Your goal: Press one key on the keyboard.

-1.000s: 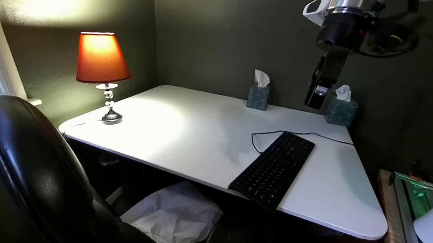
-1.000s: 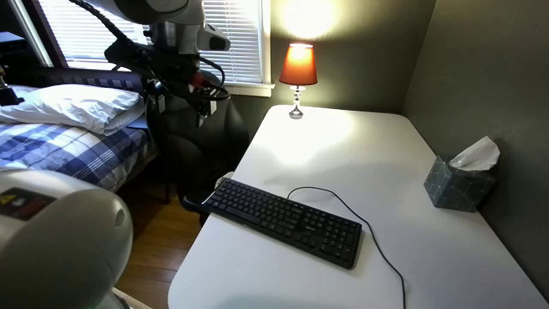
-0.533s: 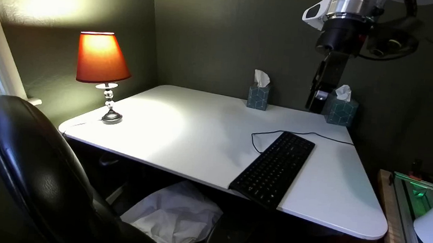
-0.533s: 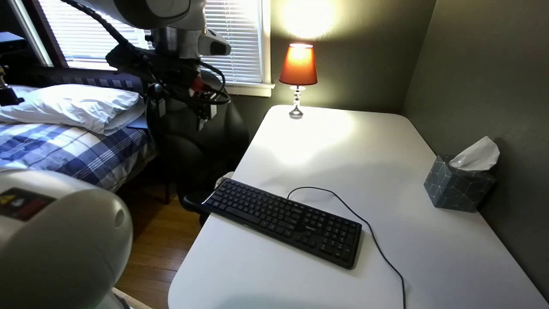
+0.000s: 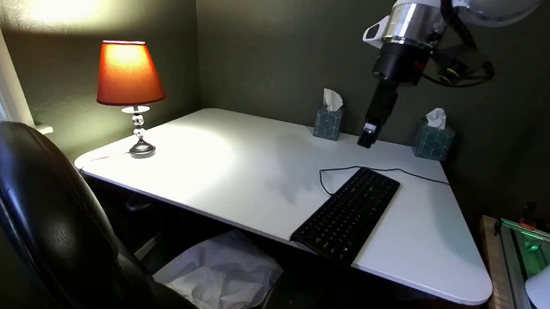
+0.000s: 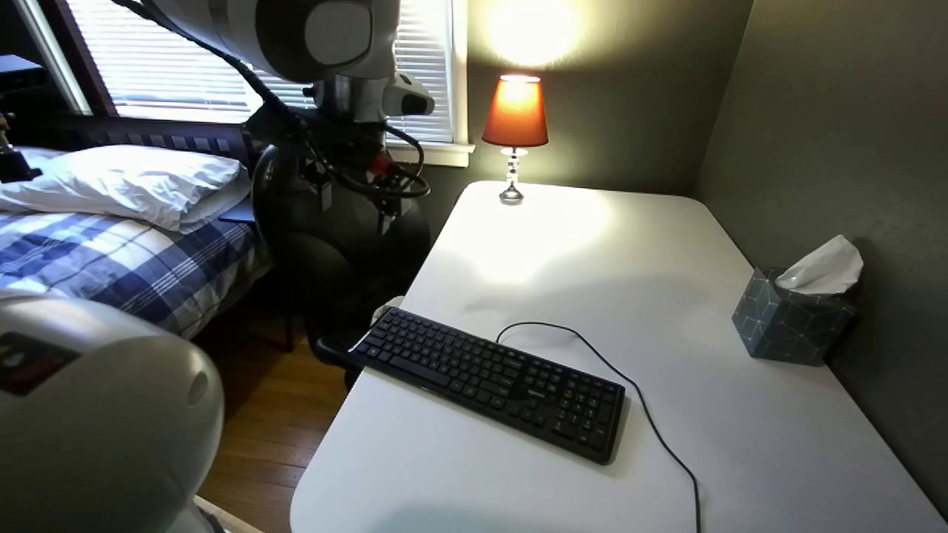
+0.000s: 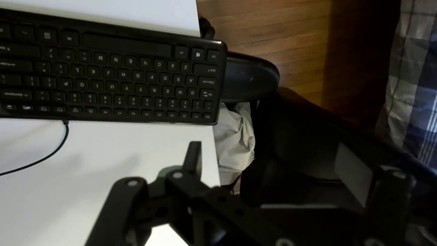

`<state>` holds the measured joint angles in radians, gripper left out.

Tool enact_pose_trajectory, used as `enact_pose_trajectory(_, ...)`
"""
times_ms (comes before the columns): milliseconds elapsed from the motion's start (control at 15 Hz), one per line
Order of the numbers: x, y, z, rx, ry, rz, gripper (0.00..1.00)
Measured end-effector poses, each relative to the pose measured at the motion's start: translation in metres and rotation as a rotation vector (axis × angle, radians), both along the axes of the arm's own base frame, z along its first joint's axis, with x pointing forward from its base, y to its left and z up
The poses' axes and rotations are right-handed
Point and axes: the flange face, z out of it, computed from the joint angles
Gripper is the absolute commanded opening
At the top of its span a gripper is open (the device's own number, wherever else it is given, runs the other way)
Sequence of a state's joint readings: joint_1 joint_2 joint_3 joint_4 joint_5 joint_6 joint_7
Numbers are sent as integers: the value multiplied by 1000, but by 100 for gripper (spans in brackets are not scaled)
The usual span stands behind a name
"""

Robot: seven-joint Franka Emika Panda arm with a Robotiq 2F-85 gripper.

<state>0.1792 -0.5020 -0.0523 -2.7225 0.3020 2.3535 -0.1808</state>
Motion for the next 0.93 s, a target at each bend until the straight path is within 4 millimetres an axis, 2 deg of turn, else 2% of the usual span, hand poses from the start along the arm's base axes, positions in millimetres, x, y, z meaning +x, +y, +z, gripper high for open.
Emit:
enact_pose_trajectory(400, 25, 6, -34, -58, -81, -20, 100)
enact_pose_trajectory(933, 40, 8, -82, -105, -76, -49, 100)
